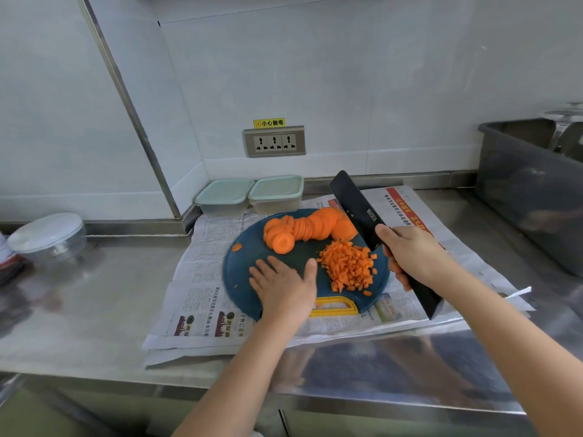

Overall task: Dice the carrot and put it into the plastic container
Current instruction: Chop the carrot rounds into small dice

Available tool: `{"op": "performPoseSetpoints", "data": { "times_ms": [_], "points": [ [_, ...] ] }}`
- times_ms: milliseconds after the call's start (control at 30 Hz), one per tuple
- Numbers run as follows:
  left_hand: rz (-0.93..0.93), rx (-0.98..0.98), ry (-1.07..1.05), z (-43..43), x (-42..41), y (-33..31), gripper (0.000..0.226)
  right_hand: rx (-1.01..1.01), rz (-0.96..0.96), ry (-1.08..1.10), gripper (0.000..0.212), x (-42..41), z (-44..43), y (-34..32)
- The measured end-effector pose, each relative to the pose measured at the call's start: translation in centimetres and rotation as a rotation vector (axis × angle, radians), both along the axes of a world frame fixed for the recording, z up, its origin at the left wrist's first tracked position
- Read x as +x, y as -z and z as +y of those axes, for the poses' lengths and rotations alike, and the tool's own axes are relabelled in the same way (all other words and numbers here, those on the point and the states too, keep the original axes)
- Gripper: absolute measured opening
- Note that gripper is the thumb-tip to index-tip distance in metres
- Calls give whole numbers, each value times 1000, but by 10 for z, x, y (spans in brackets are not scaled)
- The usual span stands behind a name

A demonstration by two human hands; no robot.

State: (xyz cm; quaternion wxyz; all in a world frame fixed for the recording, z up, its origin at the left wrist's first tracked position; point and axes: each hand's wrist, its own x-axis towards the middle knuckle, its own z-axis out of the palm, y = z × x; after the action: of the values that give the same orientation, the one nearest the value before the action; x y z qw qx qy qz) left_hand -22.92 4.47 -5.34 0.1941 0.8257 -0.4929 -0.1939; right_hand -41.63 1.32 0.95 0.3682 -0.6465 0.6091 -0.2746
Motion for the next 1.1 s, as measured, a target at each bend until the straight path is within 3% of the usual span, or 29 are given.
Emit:
{"op": "performPoseSetpoints", "data": {
  "times_ms": [100, 200, 367, 533, 633, 900, 1100],
  "points": [
    [136, -76, 184, -9, -33, -3, 81, -19, 23, -17, 45, 5, 1, 1],
    [261, -175, 230, -21, -46, -14, 73, -17, 35, -26, 44, 8, 0, -1],
    [127, -383, 232, -49, 15, -35, 68, -28, 64, -25, 43, 7, -7, 0],
    [65, -175, 353, -76, 90, -38, 105, -94, 132, -52, 43, 23, -21, -1],
    [83, -83, 418, -83, 103, -27, 110, -188, 201, -94, 45, 42, -35, -5],
    [11, -322, 352, -77, 101, -3, 71, -379, 244, -85, 45, 77, -64, 12],
    [-33, -385, 438, -67, 91, 6, 45, -366, 266, -76, 42, 81, -66, 28]
  ]
}}
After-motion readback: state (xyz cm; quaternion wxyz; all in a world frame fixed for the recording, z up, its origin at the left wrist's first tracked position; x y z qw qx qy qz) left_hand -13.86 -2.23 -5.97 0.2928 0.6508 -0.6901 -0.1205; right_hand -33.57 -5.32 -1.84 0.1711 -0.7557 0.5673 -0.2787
